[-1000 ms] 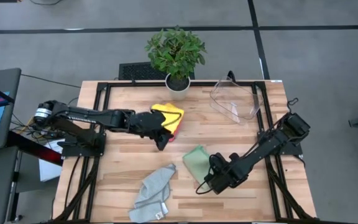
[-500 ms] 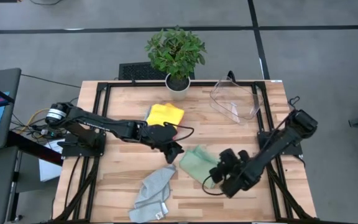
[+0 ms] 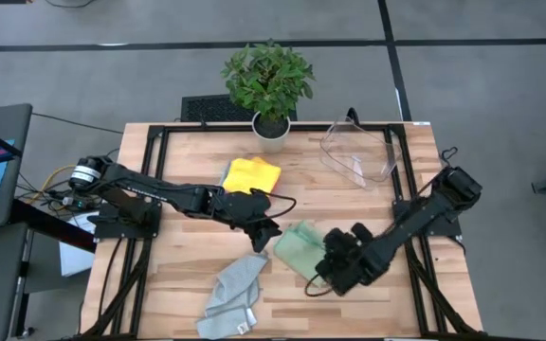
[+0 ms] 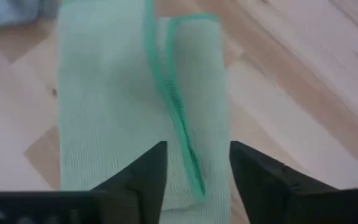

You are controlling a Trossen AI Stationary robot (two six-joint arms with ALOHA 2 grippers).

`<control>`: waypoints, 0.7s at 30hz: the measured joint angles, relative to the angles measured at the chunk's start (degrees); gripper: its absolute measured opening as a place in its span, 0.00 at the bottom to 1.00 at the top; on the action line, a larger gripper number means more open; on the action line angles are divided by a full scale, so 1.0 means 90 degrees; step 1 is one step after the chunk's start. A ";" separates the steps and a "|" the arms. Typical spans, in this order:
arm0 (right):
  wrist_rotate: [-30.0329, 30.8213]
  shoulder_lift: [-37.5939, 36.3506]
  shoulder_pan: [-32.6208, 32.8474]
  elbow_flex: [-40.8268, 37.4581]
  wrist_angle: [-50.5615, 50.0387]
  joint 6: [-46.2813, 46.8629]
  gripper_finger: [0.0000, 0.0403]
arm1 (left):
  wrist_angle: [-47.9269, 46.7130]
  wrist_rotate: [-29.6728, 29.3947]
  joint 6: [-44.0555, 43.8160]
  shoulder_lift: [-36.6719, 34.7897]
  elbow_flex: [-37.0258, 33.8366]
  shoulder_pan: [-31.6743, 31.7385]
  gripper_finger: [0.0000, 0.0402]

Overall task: Fold microfiber towels
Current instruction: Fold the light green microfiber towel

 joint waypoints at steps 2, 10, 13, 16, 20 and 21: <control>-0.0254 -0.0029 -0.0273 -0.0004 0.0161 -0.0746 0.55 | -0.0002 -0.0002 -0.0002 0.0000 0.0000 0.0002 0.29; -0.0665 0.0004 -0.1166 -0.0181 0.0889 -0.2561 0.64 | -0.0021 0.0045 -0.0022 -0.0002 0.0002 0.0002 0.29; -0.1127 0.0004 -0.1318 -0.0181 0.1188 -0.3168 0.64 | -0.0052 0.0096 -0.0024 -0.0002 0.0002 0.0003 0.29; -0.1549 -0.0006 -0.1380 -0.0181 0.1124 -0.3482 0.64 | -0.0123 0.0106 -0.0028 -0.0002 0.0005 0.0009 0.29; -0.1714 -0.0098 -0.1445 -0.0171 0.1235 -0.3826 0.64 | -0.0143 0.0109 -0.0032 -0.0002 0.0005 0.0010 0.29; -0.1754 -0.0088 -0.1467 -0.0171 0.1224 -0.3885 0.64 | -0.0148 0.0109 -0.0029 -0.0002 0.0005 0.0010 0.29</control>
